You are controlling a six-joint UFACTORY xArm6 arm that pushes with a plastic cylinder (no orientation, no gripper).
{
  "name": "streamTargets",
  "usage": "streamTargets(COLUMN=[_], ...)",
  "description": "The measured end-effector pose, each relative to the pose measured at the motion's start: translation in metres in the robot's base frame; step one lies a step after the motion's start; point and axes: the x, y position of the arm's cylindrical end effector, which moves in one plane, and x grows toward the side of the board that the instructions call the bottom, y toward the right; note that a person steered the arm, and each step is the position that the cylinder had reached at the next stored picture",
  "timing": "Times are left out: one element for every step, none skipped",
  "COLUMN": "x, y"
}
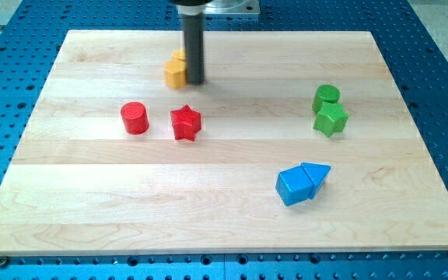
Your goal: Push the yellow blocks towards the top left corner of the board
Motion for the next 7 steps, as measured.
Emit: streamTargets(x=[-0.004, -0.002, -0.017, -0.030, -0.031, -0.056, -0.064], y=[-0.009, 0.017, 0.012, -0.012, 0.016, 0.010, -0.027])
